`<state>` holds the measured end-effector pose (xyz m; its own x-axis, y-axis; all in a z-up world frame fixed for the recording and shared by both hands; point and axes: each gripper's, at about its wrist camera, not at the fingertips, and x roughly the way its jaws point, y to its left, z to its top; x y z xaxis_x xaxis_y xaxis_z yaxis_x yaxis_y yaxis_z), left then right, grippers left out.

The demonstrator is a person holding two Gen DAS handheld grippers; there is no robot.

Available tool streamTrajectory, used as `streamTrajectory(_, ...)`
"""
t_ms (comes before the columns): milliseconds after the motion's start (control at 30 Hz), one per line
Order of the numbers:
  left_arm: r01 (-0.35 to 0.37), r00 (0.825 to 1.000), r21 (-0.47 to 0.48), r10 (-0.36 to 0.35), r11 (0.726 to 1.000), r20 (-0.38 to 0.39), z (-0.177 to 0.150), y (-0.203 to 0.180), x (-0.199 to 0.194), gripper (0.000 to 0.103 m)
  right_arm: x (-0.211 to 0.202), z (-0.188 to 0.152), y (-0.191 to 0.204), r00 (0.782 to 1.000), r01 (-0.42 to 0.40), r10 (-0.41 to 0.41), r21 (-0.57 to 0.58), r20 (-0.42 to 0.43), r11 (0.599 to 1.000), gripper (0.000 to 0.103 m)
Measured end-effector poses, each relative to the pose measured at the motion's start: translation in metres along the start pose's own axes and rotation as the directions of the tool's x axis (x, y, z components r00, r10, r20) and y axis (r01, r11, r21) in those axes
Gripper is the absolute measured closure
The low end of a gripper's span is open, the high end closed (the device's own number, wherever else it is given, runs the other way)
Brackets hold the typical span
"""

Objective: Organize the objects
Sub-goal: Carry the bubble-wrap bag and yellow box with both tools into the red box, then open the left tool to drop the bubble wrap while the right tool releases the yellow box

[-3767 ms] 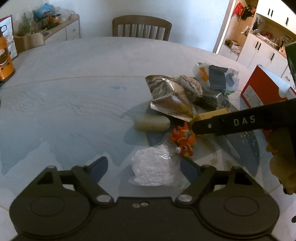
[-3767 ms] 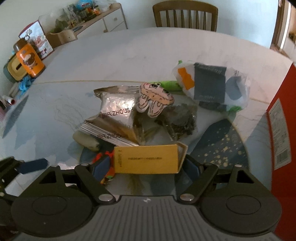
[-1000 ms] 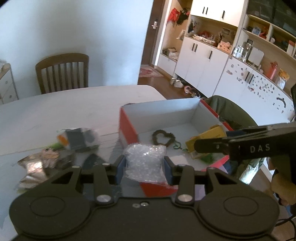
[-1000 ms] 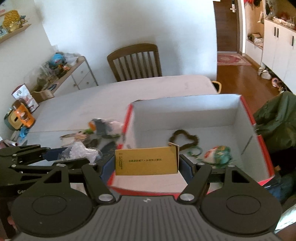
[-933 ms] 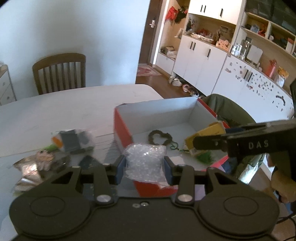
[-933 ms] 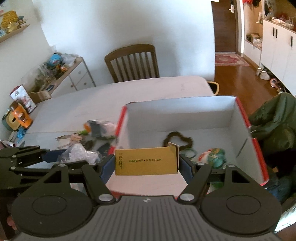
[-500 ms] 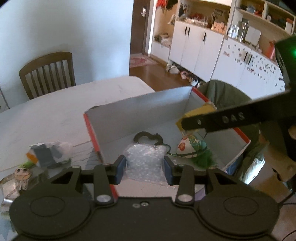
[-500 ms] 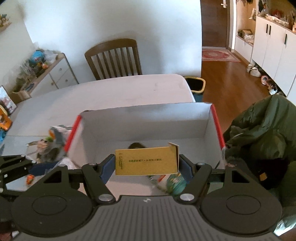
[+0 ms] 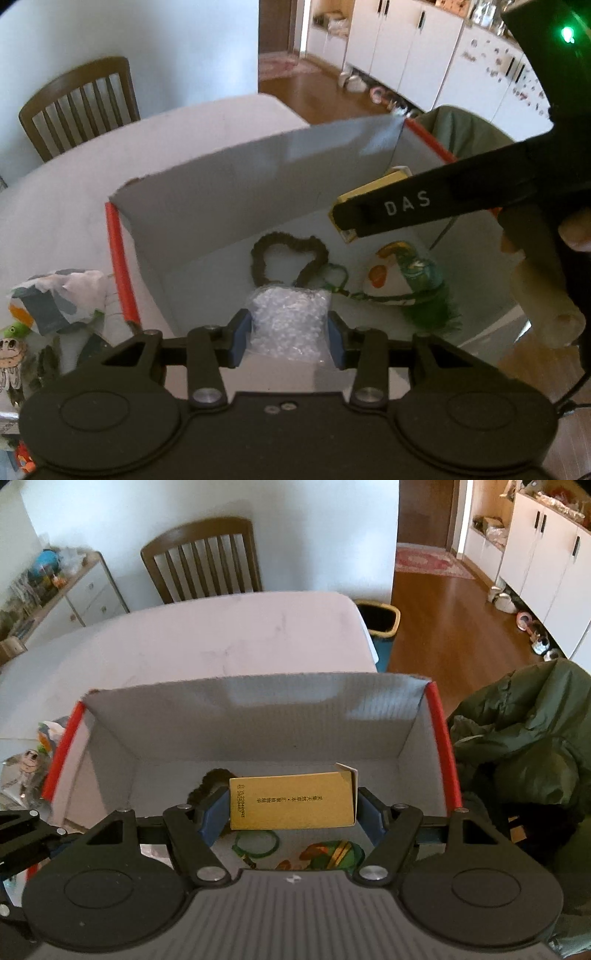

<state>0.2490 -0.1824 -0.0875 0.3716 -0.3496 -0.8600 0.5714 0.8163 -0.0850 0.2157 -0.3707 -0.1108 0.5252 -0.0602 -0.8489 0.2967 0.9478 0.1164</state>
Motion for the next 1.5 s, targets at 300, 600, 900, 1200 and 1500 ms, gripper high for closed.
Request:
streamTrajectory(300, 0.001, 0.994, -0.003, -0.002, 1.000, -0.109, 0.009, -0.002, 0.029, 0.061, 0.033, 0.004, 0.000, 0.996, 0.011, -0.011, 0.003, -0.090, 1.000, 0.031)
streamTrajectory(600, 0.005, 0.983, -0.032, -0.011, 0.999, -0.185, 0.012, 0.003, 0.045, 0.061, 0.048, 0.000, -0.002, 0.989, 0.022, -0.022, -0.002, -0.143, 1.000, 0.030)
streamTrajectory(900, 0.002, 0.966, -0.061, -0.018, 0.998, -0.258, 0.011, 0.011, 0.054, 0.059, 0.047, 0.004, -0.006, 0.988, 0.010, -0.009, 0.006, -0.154, 1.000, 0.030)
streamTrajectory(1200, -0.023, 0.957, -0.083, -0.002, 0.996, -0.289, 0.006, 0.019, 0.052, 0.042, 0.044, 0.005, -0.008, 0.987, -0.009, 0.010, 0.012, -0.159, 1.000, 0.030)
streamTrajectory(1500, 0.001, 0.975, -0.103, -0.024, 0.995, -0.223, -0.002, 0.020, 0.029, 0.031, 0.019, 0.000, -0.006, 0.992, -0.025, 0.027, 0.012, -0.124, 1.000, 0.030)
